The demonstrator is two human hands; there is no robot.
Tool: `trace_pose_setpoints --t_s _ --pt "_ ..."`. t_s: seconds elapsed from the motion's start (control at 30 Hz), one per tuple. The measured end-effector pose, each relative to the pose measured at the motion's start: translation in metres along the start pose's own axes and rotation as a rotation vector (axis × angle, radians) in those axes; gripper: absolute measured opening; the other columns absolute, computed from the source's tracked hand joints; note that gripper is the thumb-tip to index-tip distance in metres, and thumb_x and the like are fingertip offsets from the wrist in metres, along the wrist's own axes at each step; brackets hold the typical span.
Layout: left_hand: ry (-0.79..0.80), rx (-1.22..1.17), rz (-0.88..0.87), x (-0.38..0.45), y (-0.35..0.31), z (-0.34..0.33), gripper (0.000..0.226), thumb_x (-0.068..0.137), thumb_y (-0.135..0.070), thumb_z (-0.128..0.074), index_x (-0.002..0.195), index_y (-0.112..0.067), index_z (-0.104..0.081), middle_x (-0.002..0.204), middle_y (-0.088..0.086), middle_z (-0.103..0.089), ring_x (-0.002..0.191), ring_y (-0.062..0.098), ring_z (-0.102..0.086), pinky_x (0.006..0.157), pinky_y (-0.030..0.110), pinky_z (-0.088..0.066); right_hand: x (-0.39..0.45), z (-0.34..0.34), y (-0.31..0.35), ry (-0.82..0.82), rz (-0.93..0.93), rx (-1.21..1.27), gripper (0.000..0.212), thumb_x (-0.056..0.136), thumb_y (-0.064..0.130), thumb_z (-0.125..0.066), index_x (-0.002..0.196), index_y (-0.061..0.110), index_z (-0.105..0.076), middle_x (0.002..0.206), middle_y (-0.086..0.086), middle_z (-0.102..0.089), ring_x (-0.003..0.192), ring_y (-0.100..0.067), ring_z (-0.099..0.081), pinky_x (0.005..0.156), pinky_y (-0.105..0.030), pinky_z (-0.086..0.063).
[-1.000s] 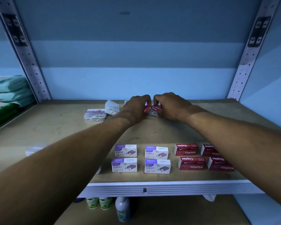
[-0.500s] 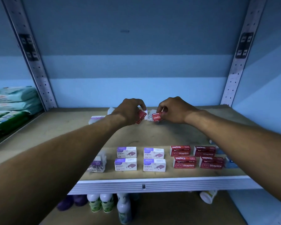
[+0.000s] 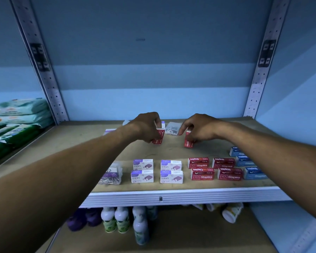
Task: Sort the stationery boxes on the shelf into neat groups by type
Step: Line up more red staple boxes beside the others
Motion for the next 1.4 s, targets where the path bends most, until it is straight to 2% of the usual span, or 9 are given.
trace_pose_setpoints --t_s 0.2,0.3,0.47,0.6,0.7,0.83,1.1,1.27,1.4 --pt "0.027 -0.183 0.009 0.0 0.006 -0.008 0.022 0.08 -0.006 -0.073 0.099 -0.016 -0.07 0.088 0.002 -0.06 0.078 0.019 -0.06 0.082 0.038 -0.059 -0.001 0.0 0.003 0.014 0.028 -0.081 0.043 0.079 0.024 -0.081 0.117 0.034 -0.063 0.098 0.008 -0.065 0.093 -0.012 -0.062 0.084 -0.033 -0.053" --pt "0.03 -0.144 0.014 -0.001 0.013 -0.01 0.018 0.079 -0.007 -0.073 0.096 -0.012 -0.068 0.092 0.006 -0.064 0.076 0.019 -0.059 0.081 0.04 -0.058 0.001 -0.005 0.007 0.011 0.04 -0.072 0.056 0.077 0.031 -0.083 0.127 0.036 -0.058 0.098 0.011 -0.064 0.094 -0.012 -0.062 0.085 -0.034 -0.052" --pt "0.034 -0.02 0.002 -0.004 0.024 -0.01 0.022 0.08 -0.008 -0.073 0.1 -0.016 -0.068 0.096 0.003 -0.07 0.081 0.017 -0.063 0.087 0.039 -0.056 0.007 -0.02 0.016 0.045 0.053 -0.06 0.066 0.075 0.028 -0.086 0.133 0.035 -0.055 0.104 0.014 -0.063 0.098 -0.013 -0.061 0.081 -0.03 -0.049" --pt "0.047 0.053 -0.037 -0.005 0.027 -0.014 0.027 0.079 -0.01 -0.074 0.105 -0.019 -0.069 0.101 -0.002 -0.068 0.087 0.014 -0.062 0.091 0.033 -0.054 0.008 -0.027 0.021 0.059 0.081 -0.078 0.057 0.078 0.024 -0.083 0.129 0.032 -0.058 0.096 0.016 -0.061 0.096 -0.01 -0.058 0.07 -0.023 -0.042" --pt "0.046 0.08 -0.11 -0.007 0.018 -0.017 0.026 0.084 -0.012 -0.07 0.11 -0.02 -0.07 0.105 -0.003 -0.068 0.09 0.01 -0.06 0.088 0.025 -0.05 0.009 -0.029 0.02 0.067 0.095 -0.07 0.042 0.08 0.026 -0.081 0.117 0.034 -0.063 0.095 0.014 -0.068 0.092 -0.008 -0.063 0.074 -0.025 -0.047" --pt "0.044 0.279 -0.229 -0.006 0.0 -0.022 0.025 0.086 -0.007 -0.062 0.102 -0.022 -0.075 0.111 -0.001 -0.069 0.103 0.016 -0.063 0.093 0.032 -0.051 0.009 -0.027 0.015 0.045 0.113 -0.099 0.019 0.088 0.021 -0.07 0.101 0.033 -0.075 0.095 0.018 -0.067 0.091 -0.006 -0.063 0.077 -0.024 -0.049" --pt "-0.016 0.327 -0.321 -0.012 -0.05 -0.027 0.025 0.083 -0.007 -0.066 0.102 -0.019 -0.077 0.105 -0.001 -0.074 0.097 0.015 -0.066 0.088 0.03 -0.054 -0.017 -0.001 0.007 -0.003 0.139 -0.193 0.032 0.088 0.011 -0.064 0.104 0.035 -0.076 0.1 0.015 -0.066 0.098 -0.011 -0.062 0.09 -0.03 -0.052" --pt "-0.007 0.318 -0.317 -0.008 -0.073 -0.04 0.021 0.083 -0.011 -0.069 0.099 -0.02 -0.078 0.1 -0.003 -0.075 0.087 0.009 -0.063 0.077 0.023 -0.052 -0.034 0.013 -0.01 -0.016 0.117 -0.217 0.028 0.087 0.011 -0.07 0.107 0.029 -0.076 0.092 0.017 -0.064 0.092 -0.007 -0.06 0.084 -0.024 -0.049" --pt "0.01 0.315 -0.319 -0.007 -0.084 -0.053 0.018 0.083 -0.014 -0.07 0.096 -0.023 -0.078 0.097 -0.006 -0.074 0.085 0.008 -0.062 0.081 0.028 -0.056 -0.046 0.016 -0.027 -0.011 0.097 -0.239 0.025 0.086 0.013 -0.073 0.105 0.029 -0.077 0.092 0.017 -0.066 0.092 -0.006 -0.062 0.081 -0.024 -0.048"
Point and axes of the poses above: each hand's wrist, its own x-axis towards the middle knuckle, its own z-axis out of the back of the hand, y = z × x, the point moved 6 cm from there along x, towards the middle knuckle
